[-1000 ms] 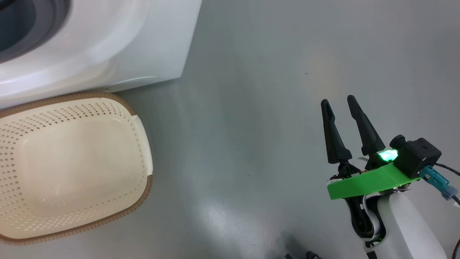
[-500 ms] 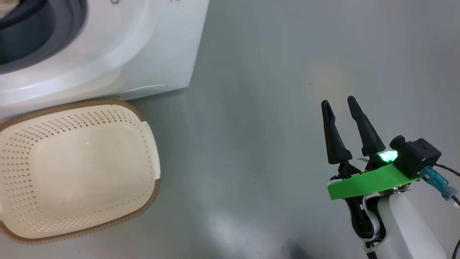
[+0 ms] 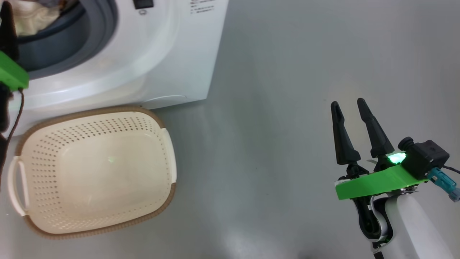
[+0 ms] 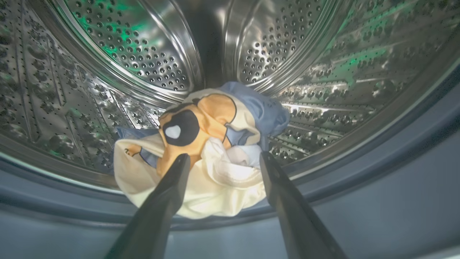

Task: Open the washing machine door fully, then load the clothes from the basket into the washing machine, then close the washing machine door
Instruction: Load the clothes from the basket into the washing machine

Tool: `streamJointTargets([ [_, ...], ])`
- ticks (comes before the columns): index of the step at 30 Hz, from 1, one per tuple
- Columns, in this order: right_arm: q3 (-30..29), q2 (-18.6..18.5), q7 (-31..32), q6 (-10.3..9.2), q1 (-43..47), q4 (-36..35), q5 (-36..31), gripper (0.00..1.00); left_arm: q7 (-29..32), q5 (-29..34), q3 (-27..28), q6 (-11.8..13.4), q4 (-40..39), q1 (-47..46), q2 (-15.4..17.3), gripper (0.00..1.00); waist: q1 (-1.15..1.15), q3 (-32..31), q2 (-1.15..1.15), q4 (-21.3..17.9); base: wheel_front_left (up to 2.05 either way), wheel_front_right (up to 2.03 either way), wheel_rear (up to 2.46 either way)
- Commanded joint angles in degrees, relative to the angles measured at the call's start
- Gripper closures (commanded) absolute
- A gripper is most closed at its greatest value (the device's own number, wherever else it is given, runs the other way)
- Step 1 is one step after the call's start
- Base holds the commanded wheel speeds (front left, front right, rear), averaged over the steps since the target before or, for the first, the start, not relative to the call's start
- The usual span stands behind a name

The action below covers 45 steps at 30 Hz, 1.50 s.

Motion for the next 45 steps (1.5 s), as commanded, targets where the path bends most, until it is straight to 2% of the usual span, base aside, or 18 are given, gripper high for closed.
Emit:
streamJointTargets([
  [1, 1.0, -0.5, -0.5, 0.32, 1.8, -1.1, -1.0, 0.0, -0.5, 0.0, 2.8, 0.5, -3.0, 0.4, 2.7, 0.0, 0.0, -1.0, 0.0, 1.1, 0.0, 0.0, 0.0],
  [7, 0.5, -1.4, -0.5, 0.32, 2.2, -0.8, -1.1, 0.0, -0.5, 4.3, 11.3, 3.3, -13.3, 7.8, 2.8, 0.0, 0.0, -3.2, 0.0, 2.8, 0.0, 0.0, 0.0],
  [13, 0.3, -2.2, -0.5, 0.32, 3.1, -0.4, -1.0, 0.0, -0.5, 10.4, 19.9, 4.3, -20.8, 17.3, 1.1, 0.0, 0.0, -6.0, 0.0, 4.0, 0.0, 0.0, 0.0],
  [15, 0.2, -2.4, -0.5, 0.32, 3.4, -0.4, -1.0, 0.0, -0.5, 11.5, 21.2, 4.4, -21.9, 18.8, 0.7, 0.0, 0.0, -6.5, 0.0, 4.3, 0.0, 0.0, 0.0],
  [29, -1.0, -4.9, -0.5, 0.32, 7.3, 0.5, -0.5, 0.0, -0.6, 26.1, 36.1, 3.0, -34.1, 37.6, -6.6, 0.0, 0.0, -13.4, 0.0, 8.0, 0.0, 0.0, 0.0],
  [38, -1.1, -6.1, -0.5, 0.32, 10.3, 0.9, 0.0, 0.0, -0.6, 33.1, 42.3, 2.0, -41.3, 49.4, -9.9, 0.0, 0.0, -17.8, 0.0, 9.1, 0.0, 0.0, 0.0],
  [45, -1.7, -6.9, -0.5, 0.32, 13.0, 0.9, 0.2, 0.0, -0.6, 36.2, 45.5, 0.7, -46.7, 57.4, -12.0, 0.0, 0.0, -20.6, 0.0, 9.8, 0.0, 0.0, 0.0],
])
